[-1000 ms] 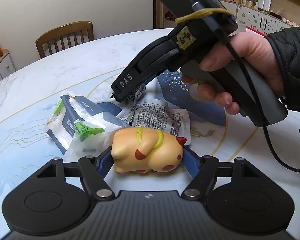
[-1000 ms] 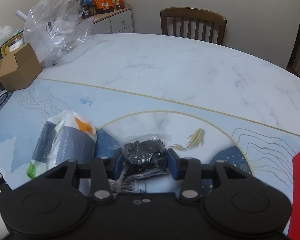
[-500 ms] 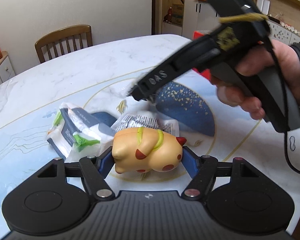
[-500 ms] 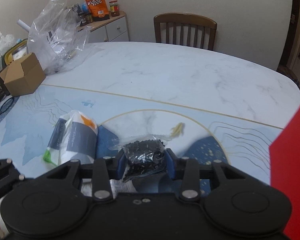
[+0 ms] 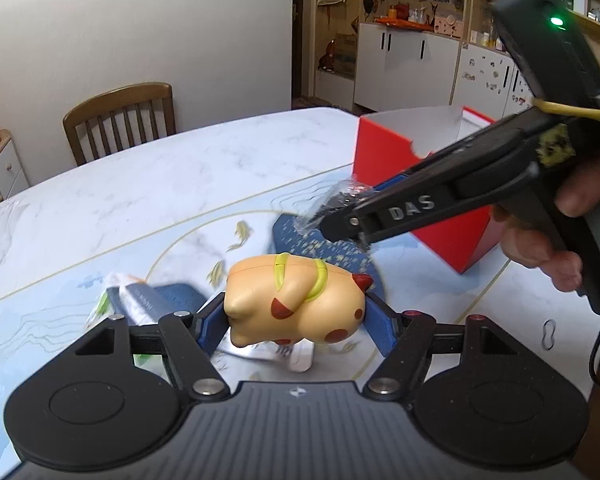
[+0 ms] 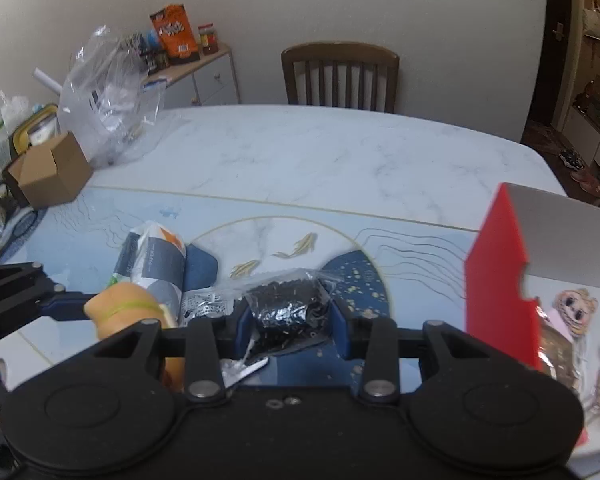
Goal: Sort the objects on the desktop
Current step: 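Carry the yellow toy and black packet over into the red shoebox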
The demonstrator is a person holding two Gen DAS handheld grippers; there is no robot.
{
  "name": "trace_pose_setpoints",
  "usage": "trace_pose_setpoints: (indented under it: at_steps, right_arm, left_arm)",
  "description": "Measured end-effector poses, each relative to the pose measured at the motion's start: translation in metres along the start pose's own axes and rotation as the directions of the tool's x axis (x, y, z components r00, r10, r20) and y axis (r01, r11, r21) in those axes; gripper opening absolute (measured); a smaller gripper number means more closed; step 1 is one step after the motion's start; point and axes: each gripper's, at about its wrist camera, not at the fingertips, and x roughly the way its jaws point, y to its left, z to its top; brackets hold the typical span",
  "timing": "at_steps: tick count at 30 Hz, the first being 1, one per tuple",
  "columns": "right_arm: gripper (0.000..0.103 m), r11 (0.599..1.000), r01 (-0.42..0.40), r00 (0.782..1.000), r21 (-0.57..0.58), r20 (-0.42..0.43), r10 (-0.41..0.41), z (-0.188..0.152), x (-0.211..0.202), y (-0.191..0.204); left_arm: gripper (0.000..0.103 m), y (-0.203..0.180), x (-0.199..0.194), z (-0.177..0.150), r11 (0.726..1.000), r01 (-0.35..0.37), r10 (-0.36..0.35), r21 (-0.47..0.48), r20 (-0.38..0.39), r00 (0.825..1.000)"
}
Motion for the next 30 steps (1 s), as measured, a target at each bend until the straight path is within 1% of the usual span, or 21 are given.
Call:
trace_pose_setpoints:
  at_steps: [9, 19, 30]
  right_arm:
    - [0.039, 1.000, -0.008, 0.999, 0.023, 0.031, 0.008, -0.009, -0.053, -0.019]
    - [0.039, 0.996, 0.024, 0.997, 0.083, 0.074, -0.030, -0.028, -0.105, -0.058]
    - [0.039, 0.989, 0.076, 0.992, 0.129, 0.087, -0.088, -0.047, -0.136, -0.112]
  left_arm:
    - [0.070, -0.029, -0.010, 0.023, 1.000, 0.018, -0.018, 0.005, 0.034, 0.999]
    - [0.070, -0.071, -0.012, 0.049, 0.996, 0.074, -0.076, 0.043, 0.061, 0.995]
    - [0.070, -0.125, 0.009, 0.076, 0.989, 0.112, -0.119, 0.092, 0.075, 0.990]
